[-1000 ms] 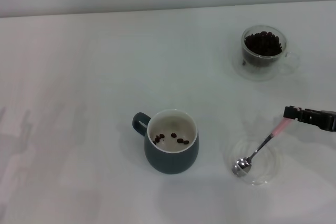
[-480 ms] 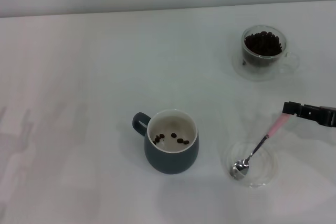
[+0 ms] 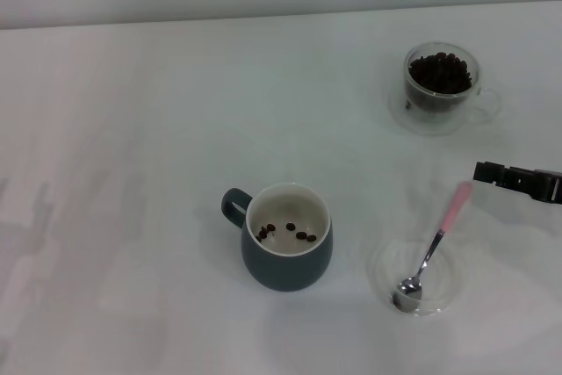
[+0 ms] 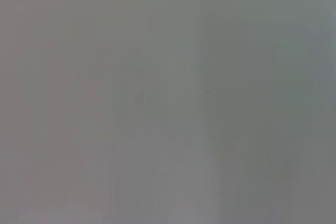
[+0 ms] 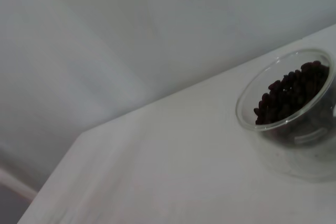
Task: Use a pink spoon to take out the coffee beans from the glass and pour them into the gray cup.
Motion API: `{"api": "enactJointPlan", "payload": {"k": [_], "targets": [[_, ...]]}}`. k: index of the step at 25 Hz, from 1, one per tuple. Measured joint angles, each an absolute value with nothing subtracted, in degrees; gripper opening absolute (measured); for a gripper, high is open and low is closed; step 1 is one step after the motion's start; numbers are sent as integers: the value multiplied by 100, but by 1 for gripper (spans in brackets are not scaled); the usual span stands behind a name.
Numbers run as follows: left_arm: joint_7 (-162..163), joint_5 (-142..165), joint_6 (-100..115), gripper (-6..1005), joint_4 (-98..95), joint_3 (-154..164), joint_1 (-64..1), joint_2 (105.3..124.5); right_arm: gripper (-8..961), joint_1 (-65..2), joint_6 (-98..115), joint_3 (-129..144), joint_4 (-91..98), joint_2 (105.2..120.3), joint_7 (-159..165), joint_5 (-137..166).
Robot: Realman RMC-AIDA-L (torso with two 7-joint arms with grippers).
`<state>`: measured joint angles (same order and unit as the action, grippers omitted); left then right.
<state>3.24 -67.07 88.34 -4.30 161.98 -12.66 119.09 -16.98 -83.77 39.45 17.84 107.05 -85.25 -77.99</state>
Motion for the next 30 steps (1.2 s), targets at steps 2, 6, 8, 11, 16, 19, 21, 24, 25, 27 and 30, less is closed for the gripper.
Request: {"api": "enactJointPlan", "payload": {"k": [2,6,8,11,16,19,21,24,25,27,30], "targets": [[320,-6718,8834,553,-430,16198,-1266,11909,328,-1698,-8369,3912,1793,10705,-8525,-7819],[316,-6740,8832,554,-430,16198,-1265,11909,328,-1694,-8402,3636,1832,10712,-8577,-7831],[314,-6788,8833,554,-430,16198,-1265,11911,328,-1694,-8425,3467,1839,10719,-8653,-7832],[303,-6898,8832,554,-436,16198,-1272,11914,329,-1708,-8430,3212,1871,10750,-8833,-7840],[299,-7109,8863,552,-476,16198,-1282,11914,329,-1690,-8292,2740,2117,10966,-9371,-7852],[303,-7218,8858,552,-485,16198,-1290,11919,329,-1681,-8094,2256,2155,11120,-9923,-7870],[316,-7286,8843,552,-490,16198,-1305,11925,329,-1695,-7977,1867,2126,11216,-10314,-7879],[310,-7304,8857,552,-496,16198,-1310,11926,329,-1705,-7933,1263,2107,11368,-10973,-7883],[308,-7313,8860,552,-498,16198,-1311,11927,329,-1706,-7931,1072,2093,11402,-11200,-7884],[308,-7385,8858,552,-500,16198,-1315,11928,329,-1711,-7924,740,2000,11428,-11621,-7911],[308,-7539,8840,551,-503,16198,-1324,11938,328,-1713,-7918,339,1712,11432,-12474,-8134]]}}
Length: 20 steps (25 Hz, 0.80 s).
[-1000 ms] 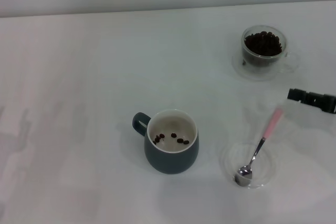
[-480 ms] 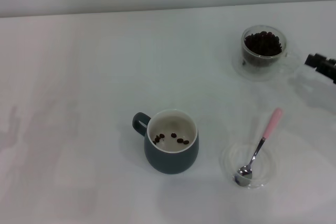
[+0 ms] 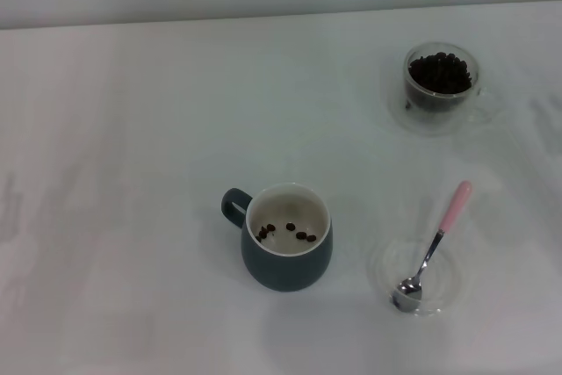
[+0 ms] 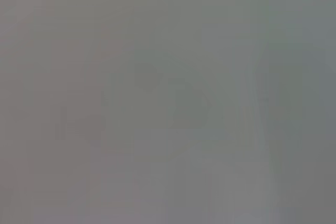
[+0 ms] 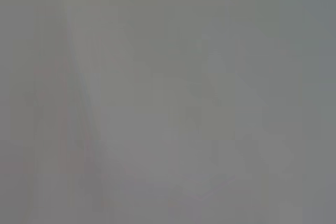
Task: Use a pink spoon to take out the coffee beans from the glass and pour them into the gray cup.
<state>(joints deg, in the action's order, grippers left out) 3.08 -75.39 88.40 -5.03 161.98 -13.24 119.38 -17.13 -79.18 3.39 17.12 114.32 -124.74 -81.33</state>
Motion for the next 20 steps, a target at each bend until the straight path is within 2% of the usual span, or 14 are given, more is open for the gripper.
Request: {"api": "enactJointPlan", "payload": {"k": [20], "targets": [[299,-7841,8798,552,-650,16061,-1428,11947,329,-1719,-7758,135,993,11452,-14917,-9461]]}}
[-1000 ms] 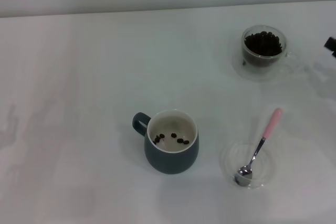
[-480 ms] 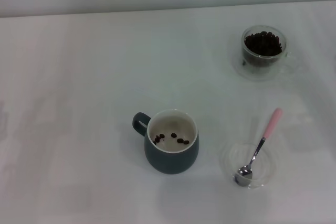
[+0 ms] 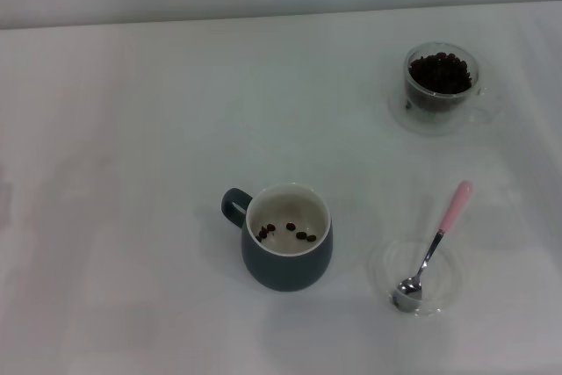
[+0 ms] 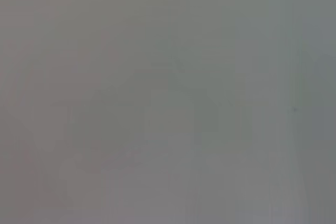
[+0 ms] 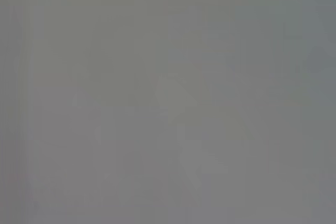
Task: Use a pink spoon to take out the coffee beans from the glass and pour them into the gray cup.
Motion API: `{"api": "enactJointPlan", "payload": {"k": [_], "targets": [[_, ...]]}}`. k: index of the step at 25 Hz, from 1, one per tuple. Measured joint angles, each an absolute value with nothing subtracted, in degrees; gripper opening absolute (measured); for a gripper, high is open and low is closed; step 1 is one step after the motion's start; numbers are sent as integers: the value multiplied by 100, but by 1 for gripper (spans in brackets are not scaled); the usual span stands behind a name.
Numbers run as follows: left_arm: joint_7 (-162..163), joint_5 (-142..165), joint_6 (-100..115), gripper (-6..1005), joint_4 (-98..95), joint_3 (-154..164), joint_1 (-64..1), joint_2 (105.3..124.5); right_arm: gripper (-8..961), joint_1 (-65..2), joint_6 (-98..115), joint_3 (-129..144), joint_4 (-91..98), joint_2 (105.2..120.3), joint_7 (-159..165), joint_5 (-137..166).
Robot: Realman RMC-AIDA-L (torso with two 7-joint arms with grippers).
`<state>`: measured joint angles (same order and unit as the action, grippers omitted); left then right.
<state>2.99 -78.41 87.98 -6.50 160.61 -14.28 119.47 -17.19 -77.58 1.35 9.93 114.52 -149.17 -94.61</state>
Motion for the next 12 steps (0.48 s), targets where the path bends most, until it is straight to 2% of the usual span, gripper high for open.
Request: {"api": "enactJointPlan", "payload": {"k": [12], "targets": [[298,-7818,8657,552,-651,16066,-1515,11944,329,-1734,-7352,140,822,11462,-15080,-9467]]}}
